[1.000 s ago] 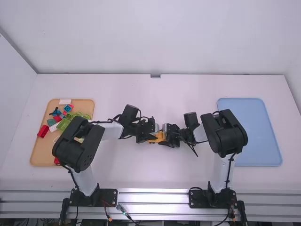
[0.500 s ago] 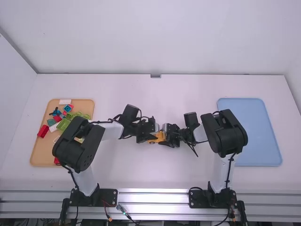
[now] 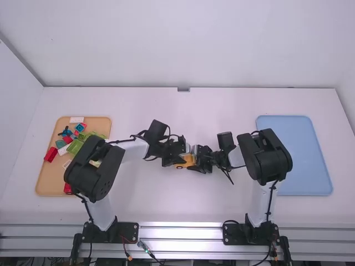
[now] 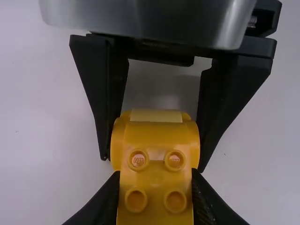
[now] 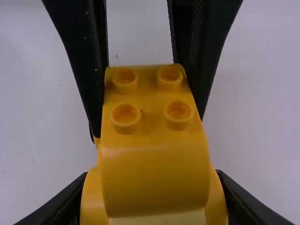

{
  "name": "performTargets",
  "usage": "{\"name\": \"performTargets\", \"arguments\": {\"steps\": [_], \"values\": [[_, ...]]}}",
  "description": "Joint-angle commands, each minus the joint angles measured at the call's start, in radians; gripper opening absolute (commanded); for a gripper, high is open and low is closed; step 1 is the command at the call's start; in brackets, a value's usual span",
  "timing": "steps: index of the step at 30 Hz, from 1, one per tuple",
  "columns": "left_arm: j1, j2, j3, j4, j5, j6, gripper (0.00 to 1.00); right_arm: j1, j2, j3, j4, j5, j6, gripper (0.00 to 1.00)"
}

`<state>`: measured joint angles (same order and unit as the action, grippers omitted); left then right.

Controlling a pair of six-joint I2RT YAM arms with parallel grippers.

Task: Assemble lego blocks to make yellow taxi

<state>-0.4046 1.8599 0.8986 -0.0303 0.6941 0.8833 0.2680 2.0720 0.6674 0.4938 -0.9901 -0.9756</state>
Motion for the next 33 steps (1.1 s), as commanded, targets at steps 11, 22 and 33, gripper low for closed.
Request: {"name": "performTargets", "arguments": {"steps": [11,22,33], "values": [[-0.020,0.071,0.012,-0.082,-0.135,-0.057,0.41,0.013,0.017,-0.006,-0.003,0.003,0.022,0.58],[-0.020,0.061,0.011,-0.087,-0.136,-0.056,0.42,0.013,0.017,-0.006,-0.003,0.003,0.022,0.58],[0.000,0.011,0.011,-0.097,-0.138,-0.039,0.49,0.013,0.017,-0.006,-0.003,0.003,0.022,0.58]]}}
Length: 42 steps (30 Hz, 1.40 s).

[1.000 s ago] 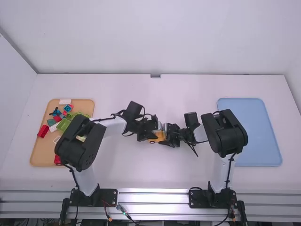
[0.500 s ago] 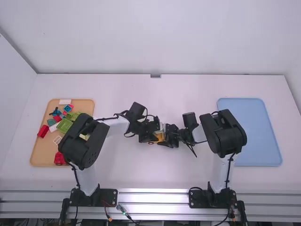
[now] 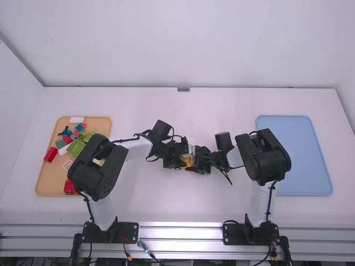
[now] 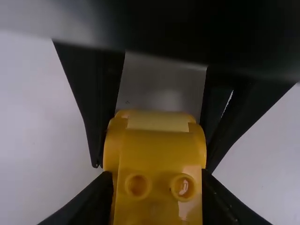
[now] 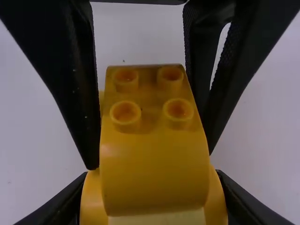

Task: Assemble lego blocks to make yellow taxi

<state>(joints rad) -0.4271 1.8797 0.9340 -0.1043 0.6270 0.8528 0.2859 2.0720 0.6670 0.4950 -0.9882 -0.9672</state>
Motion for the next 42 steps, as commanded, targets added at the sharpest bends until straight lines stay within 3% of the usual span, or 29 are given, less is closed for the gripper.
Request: {"name": "performTargets", "arguments": {"steps": [1,9,13,14,15,16,17,18,26,32,36,42], "values": [[0.023,-0.011,-0.024,-0.022,-0.070,-0.008,0.49,-0.005,0.017,-0.005,-0.005,0.002,0.014,0.58],[0.019,-0.071,-0.024,-0.053,-0.098,-0.008,0.51,-0.005,0.017,-0.005,-0.005,0.001,0.014,0.58],[0.028,-0.136,-0.024,-0.100,-0.150,-0.007,0.57,-0.005,0.017,-0.005,-0.005,0.001,0.014,0.58],[0.029,-0.150,-0.024,-0.108,-0.149,-0.005,0.60,-0.004,0.017,-0.005,-0.005,0.001,0.014,0.58],[0.027,-0.173,-0.024,-0.126,-0.145,0.024,0.71,-0.005,0.017,-0.005,-0.005,0.001,0.014,0.58],[0.027,-0.176,-0.024,-0.127,-0.145,0.027,0.76,-0.005,0.017,-0.005,-0.005,0.001,0.014,0.58],[0.028,-0.199,-0.024,-0.140,-0.146,0.036,0.93,-0.005,0.017,-0.005,-0.005,0.002,0.014,0.58],[0.031,-0.221,-0.024,-0.147,-0.147,0.034,0.99,-0.005,0.017,-0.005,-0.005,0.002,0.014,0.58],[0.134,-0.382,-0.030,-0.181,-0.145,0.012,0.99,-0.004,0.017,-0.005,-0.005,0.001,0.014,0.58],[0.288,-0.443,-0.082,-0.103,-0.067,-0.060,0.99,-0.020,-0.042,-0.005,0.006,-0.003,0.086,0.53],[0.393,-0.428,-0.161,0.069,0.011,-0.143,0.99,-0.072,-0.183,-0.006,-0.057,0.038,0.115,0.52],[0.461,-0.381,-0.282,0.380,-0.039,-0.316,0.99,-0.200,-0.402,-0.006,-0.242,0.223,0.151,0.47]]}}
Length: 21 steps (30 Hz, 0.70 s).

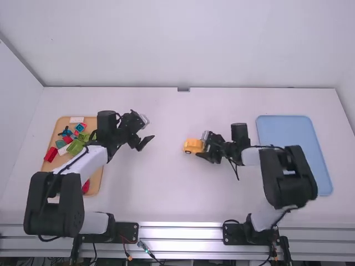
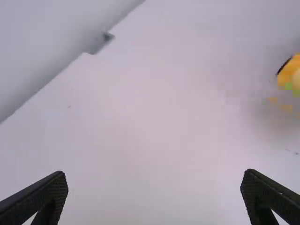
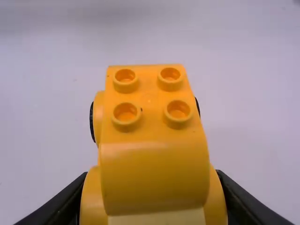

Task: Assemble lego blocks to make yellow taxi

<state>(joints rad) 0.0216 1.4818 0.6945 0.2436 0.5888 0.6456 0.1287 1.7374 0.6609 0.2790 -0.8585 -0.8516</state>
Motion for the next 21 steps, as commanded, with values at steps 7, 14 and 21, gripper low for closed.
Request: {"name": "performTargets", "arguments": {"steps": [7,14,21], "values": [[0.017,0.041,-0.169,0.363,-0.191,-0.295,0.99,-0.311,-0.249,0.000,-0.165,0.298,0.143,0.42],[0.018,0.041,-0.179,0.426,-0.243,-0.311,0.99,-0.629,-0.213,0.000,-0.142,0.329,0.211,0.43],[0.018,0.041,-0.154,0.399,-0.242,-0.316,0.99,-0.808,-0.063,0.000,-0.059,0.335,0.273,0.49]]}}
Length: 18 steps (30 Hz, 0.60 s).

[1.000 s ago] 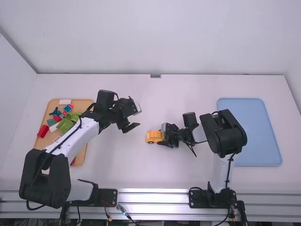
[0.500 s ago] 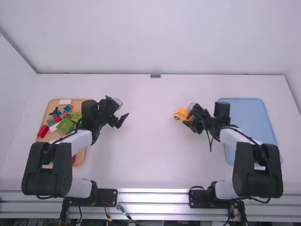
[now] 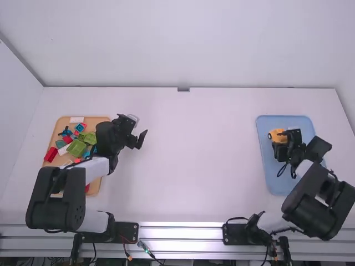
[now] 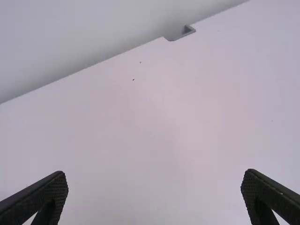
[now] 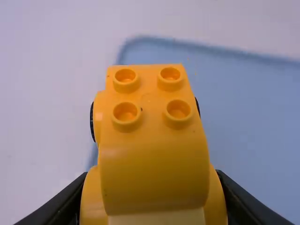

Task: Assemble lego blocks to make yellow taxi

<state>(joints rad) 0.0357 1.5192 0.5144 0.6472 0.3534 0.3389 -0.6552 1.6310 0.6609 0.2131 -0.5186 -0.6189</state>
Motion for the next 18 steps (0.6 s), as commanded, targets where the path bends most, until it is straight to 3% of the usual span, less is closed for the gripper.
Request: {"name": "performTargets", "arguments": {"steps": [1,4,6,7,10,18], "values": [[0.004,0.003,0.032,-0.016,-0.007,-0.010,0.99,-0.038,0.069,0.000,0.016,-0.003,0.047,0.51],[0.003,0.003,0.048,-0.048,-0.004,-0.010,0.99,-0.055,0.135,0.000,0.032,-0.004,0.047,0.58],[0.003,0.003,0.061,-0.074,-0.004,-0.016,0.99,-0.061,0.157,0.000,0.037,-0.004,0.047,0.76],[0.003,0.003,0.063,-0.076,-0.004,-0.018,0.99,-0.060,0.158,0.000,0.037,-0.003,0.047,0.77],[0.002,0.003,0.087,-0.116,-0.004,-0.035,0.99,-0.057,0.137,0.000,0.013,0.016,0.048,0.99],[-0.041,0.001,0.219,-0.356,-0.118,-0.037,0.99,-0.056,-0.037,0.002,-0.106,0.071,0.128,0.99]]}}
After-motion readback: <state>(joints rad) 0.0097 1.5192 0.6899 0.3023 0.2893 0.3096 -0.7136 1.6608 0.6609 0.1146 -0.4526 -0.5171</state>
